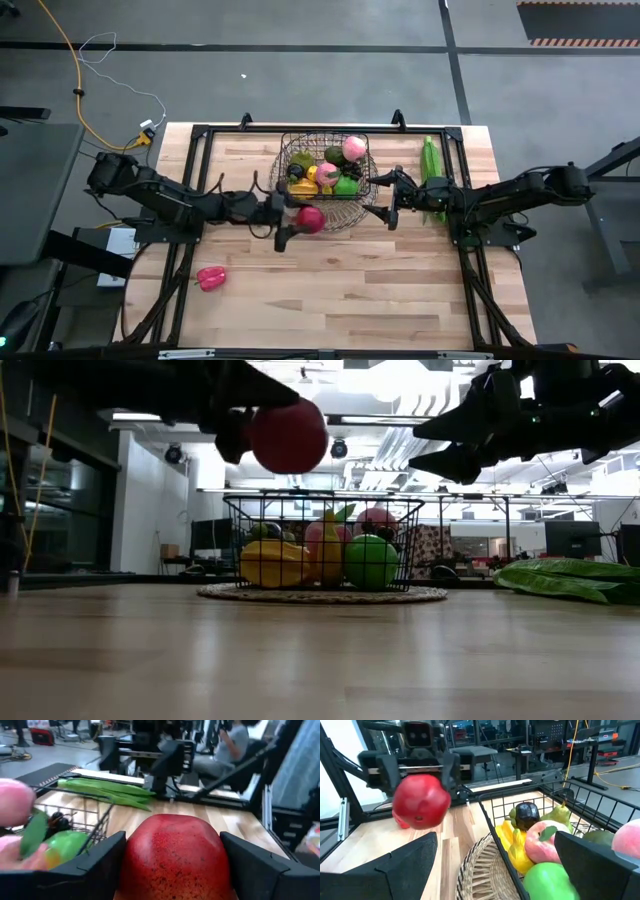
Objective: Build produce basket
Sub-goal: Put the pomegranate into the black wire basket
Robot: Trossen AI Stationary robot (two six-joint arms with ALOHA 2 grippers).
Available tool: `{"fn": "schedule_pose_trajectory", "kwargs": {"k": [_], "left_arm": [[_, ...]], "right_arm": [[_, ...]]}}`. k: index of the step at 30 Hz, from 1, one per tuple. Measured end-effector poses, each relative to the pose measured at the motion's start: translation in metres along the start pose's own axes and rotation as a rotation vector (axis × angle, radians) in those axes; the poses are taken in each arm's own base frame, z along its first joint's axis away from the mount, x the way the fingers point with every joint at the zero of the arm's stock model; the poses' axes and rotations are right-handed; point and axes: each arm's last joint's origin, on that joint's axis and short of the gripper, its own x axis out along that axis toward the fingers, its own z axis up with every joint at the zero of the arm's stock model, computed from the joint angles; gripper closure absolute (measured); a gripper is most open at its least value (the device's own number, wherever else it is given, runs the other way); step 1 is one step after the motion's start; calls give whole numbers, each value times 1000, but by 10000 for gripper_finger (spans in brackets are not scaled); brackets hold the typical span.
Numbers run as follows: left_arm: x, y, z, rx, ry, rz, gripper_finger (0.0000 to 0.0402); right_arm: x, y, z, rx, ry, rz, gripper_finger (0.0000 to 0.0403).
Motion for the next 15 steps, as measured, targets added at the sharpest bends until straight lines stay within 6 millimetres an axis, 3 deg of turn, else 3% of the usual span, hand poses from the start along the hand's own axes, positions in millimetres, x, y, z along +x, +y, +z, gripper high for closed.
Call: {"fn": "schedule_pose_trajectory", "kwargs": {"k": [3,15], "left_arm": [[-6,4,-6,-26,-21,5,113],[-21,4,4,-7,-65,-5,112]], "right_arm": [[0,0,0,0,0,0,10],[0,0,0,1,-3,15,10]]}}
